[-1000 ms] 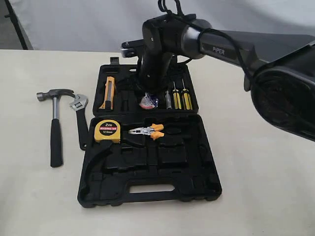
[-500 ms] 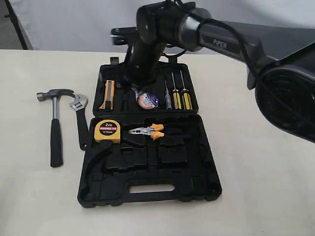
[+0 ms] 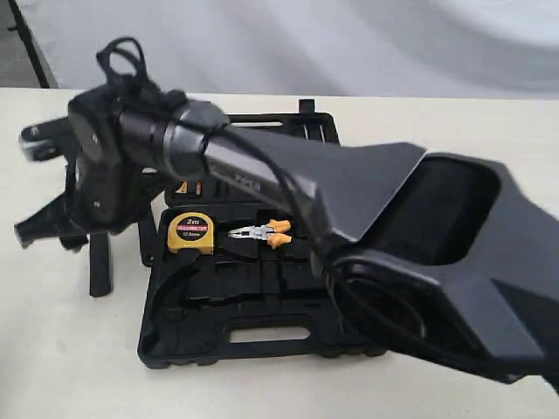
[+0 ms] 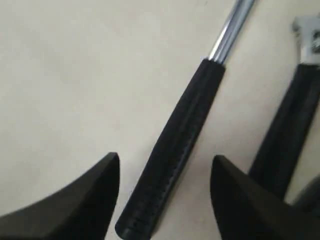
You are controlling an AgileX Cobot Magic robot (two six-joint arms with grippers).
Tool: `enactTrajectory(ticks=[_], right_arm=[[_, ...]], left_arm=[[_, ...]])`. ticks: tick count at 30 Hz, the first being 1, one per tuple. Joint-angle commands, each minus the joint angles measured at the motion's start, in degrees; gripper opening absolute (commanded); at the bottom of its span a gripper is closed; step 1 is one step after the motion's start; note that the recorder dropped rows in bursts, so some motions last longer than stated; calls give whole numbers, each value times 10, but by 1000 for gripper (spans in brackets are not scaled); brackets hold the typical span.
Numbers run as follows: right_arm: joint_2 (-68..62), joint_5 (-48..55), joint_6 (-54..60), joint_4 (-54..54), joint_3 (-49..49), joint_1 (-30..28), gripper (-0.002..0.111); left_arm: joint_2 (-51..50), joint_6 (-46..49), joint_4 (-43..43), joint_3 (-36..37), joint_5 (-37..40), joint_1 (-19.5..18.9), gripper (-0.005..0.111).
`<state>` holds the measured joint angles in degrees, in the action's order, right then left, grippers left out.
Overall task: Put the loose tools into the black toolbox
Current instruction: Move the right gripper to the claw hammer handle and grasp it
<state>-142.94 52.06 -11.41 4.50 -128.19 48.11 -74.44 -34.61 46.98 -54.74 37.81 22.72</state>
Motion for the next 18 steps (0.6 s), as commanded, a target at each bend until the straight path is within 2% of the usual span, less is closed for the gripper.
enactTrajectory(ticks=[1, 5, 6, 8, 9, 11, 12, 18], right_arm=[[-26, 4, -2, -9, -3, 10, 57], [-41, 12, -4, -9, -3, 16, 57], [-46, 19, -4, -9, -3, 20, 53], [-48, 32, -4, -10, -3, 22, 40], [-48, 41, 0, -10, -3, 23, 26], [-45, 46, 6, -9, -3, 27, 6], [-43, 46, 7, -9, -3, 29, 0], [-10, 88, -3, 8, -3, 30, 0]], left_arm=[[5, -6, -8, 5, -10, -2, 1], [5, -6, -8, 5, -10, -2, 1], [5, -6, -8, 5, -10, -2, 1], [5, -6, -8, 5, -10, -2, 1], [5, -6, -8, 5, -10, -2, 1], [5, -6, -8, 5, -10, -2, 1], [5, -6, -8, 5, -10, -2, 1], [5, -6, -8, 5, -10, -2, 1]])
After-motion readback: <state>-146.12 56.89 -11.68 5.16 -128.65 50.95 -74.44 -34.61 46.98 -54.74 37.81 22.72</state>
